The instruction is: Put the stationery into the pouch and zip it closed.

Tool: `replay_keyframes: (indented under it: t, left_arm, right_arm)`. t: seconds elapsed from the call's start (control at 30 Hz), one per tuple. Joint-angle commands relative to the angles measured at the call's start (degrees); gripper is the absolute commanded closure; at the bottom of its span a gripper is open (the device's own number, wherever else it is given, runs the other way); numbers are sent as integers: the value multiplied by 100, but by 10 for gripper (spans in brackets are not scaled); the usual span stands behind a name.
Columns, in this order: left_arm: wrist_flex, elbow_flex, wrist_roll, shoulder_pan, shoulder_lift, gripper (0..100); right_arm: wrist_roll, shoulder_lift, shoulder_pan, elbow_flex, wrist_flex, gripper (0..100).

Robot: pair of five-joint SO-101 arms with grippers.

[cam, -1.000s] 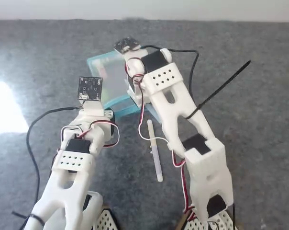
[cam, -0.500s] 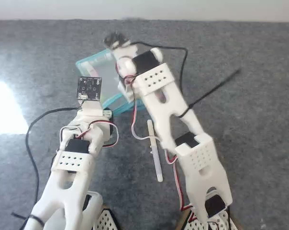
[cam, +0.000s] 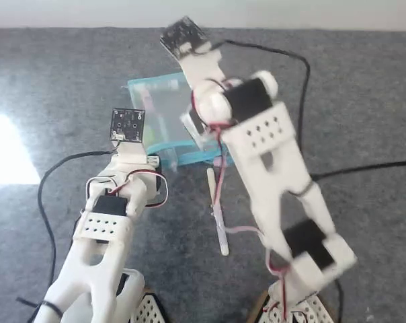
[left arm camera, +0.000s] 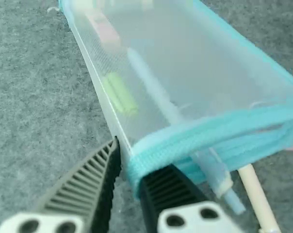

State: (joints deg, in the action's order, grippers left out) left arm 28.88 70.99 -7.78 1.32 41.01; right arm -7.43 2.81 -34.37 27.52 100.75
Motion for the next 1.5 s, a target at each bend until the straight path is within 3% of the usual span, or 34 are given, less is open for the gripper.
replay_keyframes:
  t: [0.0, 0.13, 0.27, 0.4, 0.6, 0.7, 0.8, 1.2, 1.47]
  left_arm:
    - [-79, -48, 26, 79, 18, 988]
    - [-88, -57, 26, 70, 35, 988]
    - [-88, -57, 26, 62, 18, 988]
    - [-88, -57, 26, 70, 0, 988]
    - [-88, -57, 26, 70, 9, 988]
    - [-88, -57, 26, 70, 18, 988]
    - [-88, -57, 26, 70, 26, 988]
    - [-88, -57, 26, 70, 35, 988]
    - [-88, -57, 26, 44, 35, 988]
  right_arm:
    - [35, -954, -84, -2620, -426, 548]
    - [53, -1174, -92, -4958, -2220, 548]
    - [79, -1165, -101, -5873, -3134, 549]
    - [615, -1165, -154, -6031, -3240, 549]
    - [721, -1165, -673, -6092, -3240, 554]
    - [721, -1165, -980, -6312, -3495, 629]
    - [695, -1165, -998, -6558, -3943, 690]
    - [712, -189, -936, -6804, -4136, 700]
    - [712, 374, -919, -6435, -3952, 881]
